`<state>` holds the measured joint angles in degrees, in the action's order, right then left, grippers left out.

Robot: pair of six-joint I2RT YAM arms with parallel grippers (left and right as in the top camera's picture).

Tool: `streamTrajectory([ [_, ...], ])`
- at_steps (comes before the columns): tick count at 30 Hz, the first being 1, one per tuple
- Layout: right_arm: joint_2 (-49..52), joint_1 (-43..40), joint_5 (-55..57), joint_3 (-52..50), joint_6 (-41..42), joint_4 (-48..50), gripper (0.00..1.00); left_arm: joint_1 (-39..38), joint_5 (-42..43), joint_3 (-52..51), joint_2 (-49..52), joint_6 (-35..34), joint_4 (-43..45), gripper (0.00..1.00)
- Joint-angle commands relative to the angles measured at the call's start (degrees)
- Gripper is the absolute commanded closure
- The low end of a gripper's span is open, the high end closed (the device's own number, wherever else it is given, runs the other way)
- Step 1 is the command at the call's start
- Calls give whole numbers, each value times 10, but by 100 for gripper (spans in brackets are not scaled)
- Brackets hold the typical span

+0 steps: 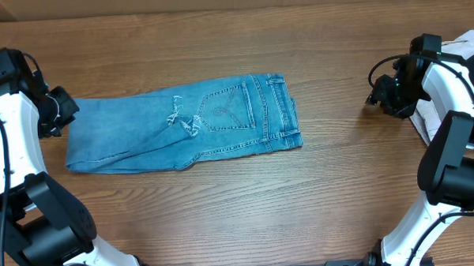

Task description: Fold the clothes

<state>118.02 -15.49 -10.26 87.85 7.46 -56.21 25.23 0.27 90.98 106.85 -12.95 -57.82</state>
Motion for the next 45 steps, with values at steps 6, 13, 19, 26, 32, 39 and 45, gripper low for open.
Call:
streamTrajectory([
  [6, -22, 1, -3, 14, -2, -5, 44, 0, -65, -45, 103, -4, 24, 96],
  [13, -22, 3, -67, 14, -5, -36, 40, 0, -55, -45, 157, -3, 24, 96],
  [19, -22, 30, -156, -2, -64, -63, 34, -1, 0, 8, 120, 3, -13, 96],
  [26, -22, 89, -237, -59, -77, -76, 30, -2, 75, 82, 44, 3, -55, 42],
  [32, -22, 152, -358, -139, -73, -62, 30, -2, 95, 82, 19, 3, -83, 44],
  [39, -22, 213, -368, -221, 33, 114, 30, -2, 99, 82, 19, 3, -91, 51],
  [45, -22, 233, -321, -245, 143, 304, 32, -2, 99, 82, 19, 5, -96, 52],
])
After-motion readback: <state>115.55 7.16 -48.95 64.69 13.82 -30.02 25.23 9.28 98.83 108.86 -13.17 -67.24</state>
